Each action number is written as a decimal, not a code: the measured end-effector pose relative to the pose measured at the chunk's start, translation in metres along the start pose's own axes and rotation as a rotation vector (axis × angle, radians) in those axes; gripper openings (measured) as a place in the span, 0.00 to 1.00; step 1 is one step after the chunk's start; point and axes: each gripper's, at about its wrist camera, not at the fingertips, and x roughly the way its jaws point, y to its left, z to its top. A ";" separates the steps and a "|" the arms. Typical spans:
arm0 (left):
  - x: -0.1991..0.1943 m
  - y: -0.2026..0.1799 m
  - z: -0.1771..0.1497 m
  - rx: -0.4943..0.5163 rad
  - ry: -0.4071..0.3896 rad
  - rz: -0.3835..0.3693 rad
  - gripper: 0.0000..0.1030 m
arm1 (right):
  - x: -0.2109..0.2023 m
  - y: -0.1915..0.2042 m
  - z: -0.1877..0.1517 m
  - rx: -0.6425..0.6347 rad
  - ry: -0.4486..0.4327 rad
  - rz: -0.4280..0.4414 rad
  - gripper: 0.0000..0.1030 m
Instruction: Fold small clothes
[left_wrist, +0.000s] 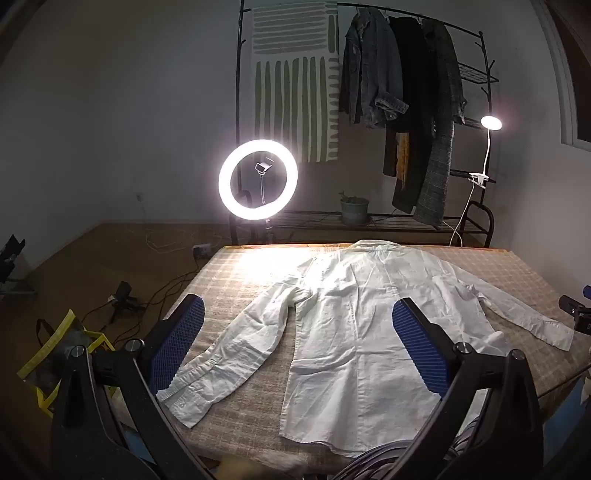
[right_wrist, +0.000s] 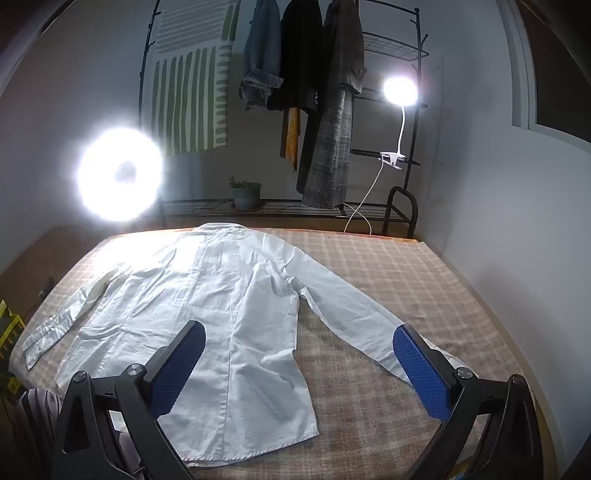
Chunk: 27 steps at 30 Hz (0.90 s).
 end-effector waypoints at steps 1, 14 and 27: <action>0.000 0.000 0.000 -0.003 0.001 0.001 1.00 | 0.000 0.000 0.000 -0.001 -0.001 -0.002 1.00; 0.005 0.007 0.000 -0.012 -0.005 0.016 1.00 | 0.002 0.005 -0.001 -0.002 -0.004 -0.003 1.00; 0.002 0.006 0.008 -0.001 -0.012 0.019 1.00 | 0.002 0.000 0.000 0.003 -0.001 0.005 1.00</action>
